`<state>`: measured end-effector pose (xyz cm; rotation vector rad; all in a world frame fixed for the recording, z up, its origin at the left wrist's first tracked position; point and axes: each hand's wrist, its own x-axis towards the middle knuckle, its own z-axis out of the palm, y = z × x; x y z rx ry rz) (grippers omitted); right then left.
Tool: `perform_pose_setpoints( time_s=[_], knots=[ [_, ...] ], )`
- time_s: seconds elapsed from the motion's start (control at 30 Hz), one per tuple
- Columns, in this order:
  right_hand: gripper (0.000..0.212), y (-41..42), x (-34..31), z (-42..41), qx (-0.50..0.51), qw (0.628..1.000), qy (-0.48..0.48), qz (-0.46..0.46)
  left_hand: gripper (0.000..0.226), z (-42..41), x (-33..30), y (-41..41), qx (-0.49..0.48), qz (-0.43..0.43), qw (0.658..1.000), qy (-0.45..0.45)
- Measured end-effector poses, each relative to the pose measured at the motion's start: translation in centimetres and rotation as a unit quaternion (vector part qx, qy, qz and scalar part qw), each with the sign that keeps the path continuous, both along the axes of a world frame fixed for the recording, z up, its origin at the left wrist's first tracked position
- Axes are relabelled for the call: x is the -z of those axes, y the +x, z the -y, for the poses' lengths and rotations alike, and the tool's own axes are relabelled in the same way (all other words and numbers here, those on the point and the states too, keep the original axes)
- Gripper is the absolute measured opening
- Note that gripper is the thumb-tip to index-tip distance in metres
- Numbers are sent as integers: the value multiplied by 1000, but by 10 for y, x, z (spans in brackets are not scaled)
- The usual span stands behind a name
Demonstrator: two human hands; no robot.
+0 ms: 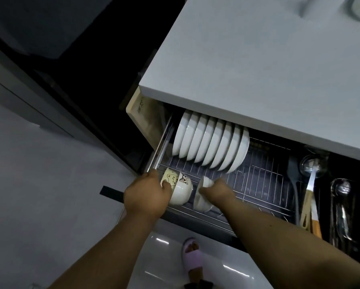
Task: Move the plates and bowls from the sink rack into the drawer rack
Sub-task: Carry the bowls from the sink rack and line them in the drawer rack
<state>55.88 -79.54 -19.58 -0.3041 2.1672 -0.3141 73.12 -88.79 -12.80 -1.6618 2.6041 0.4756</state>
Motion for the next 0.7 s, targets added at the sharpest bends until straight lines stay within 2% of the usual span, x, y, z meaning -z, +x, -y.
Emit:
perform_pose_setpoints(
  time_s=[0.33,0.53,0.7],
  knots=[
    [65,15,14,15,-25,1000,7,15,32,0,7,1,7,17,1000,-8],
    [69,23,22,17,15,999,-20,48,37,0,10,3,15,14,1000,-19],
    [74,23,26,18,3,998,-26,55,39,-1,10,3,21,17,999,-27]
  ],
)
